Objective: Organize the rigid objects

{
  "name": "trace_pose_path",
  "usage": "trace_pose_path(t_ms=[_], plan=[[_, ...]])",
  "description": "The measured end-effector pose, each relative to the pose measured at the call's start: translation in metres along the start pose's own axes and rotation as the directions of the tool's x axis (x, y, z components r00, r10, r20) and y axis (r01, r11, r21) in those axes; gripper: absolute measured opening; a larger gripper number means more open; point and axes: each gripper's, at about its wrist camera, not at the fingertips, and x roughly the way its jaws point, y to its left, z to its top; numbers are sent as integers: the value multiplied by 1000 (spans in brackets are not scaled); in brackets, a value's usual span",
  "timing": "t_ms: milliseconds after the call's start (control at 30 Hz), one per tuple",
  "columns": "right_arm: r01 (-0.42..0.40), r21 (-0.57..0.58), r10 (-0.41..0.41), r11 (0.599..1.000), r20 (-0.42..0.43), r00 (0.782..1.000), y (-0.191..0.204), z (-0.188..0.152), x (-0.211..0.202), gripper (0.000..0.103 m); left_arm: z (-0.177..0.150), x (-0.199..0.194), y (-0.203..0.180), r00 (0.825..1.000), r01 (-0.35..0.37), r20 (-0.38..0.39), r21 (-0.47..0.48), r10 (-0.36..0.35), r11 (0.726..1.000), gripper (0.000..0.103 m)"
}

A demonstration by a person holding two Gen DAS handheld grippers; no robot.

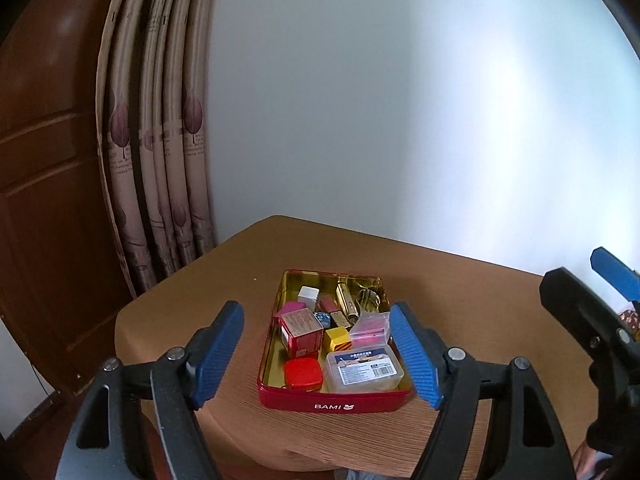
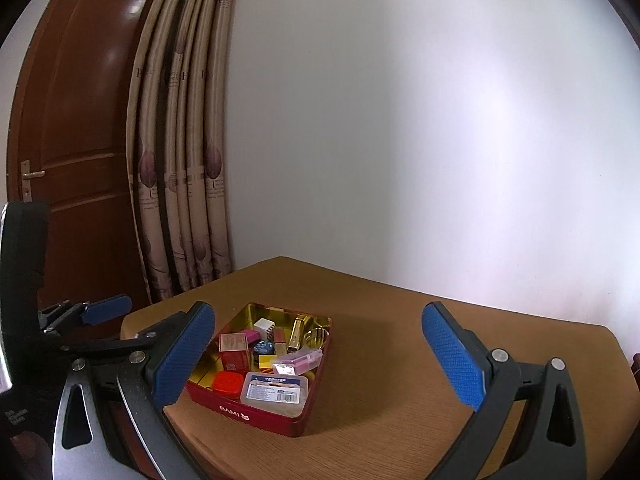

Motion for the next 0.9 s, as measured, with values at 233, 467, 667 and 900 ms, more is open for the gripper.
trace_pose_path(t_ms=[233, 467, 667, 900], plan=[[-8, 7, 8, 1000, 4, 1000, 1, 1, -2, 103, -1, 3, 2, 1000, -4, -12, -6, 4, 1000, 78], [-18, 2, 18, 1000, 3, 1000, 4, -1, -2, 103, -2, 7, 5, 999, -18, -29, -18, 17, 1000, 78], [-21, -1, 21, 1000, -5, 1000, 6, -2, 0, 103, -5, 15, 11, 998, -37, -50, -30, 35, 999, 78], [-29, -7, 29, 1000, -19, 999, 9, -7, 2, 103, -12, 23, 7, 997, -53, -56, 7, 54, 999, 78]])
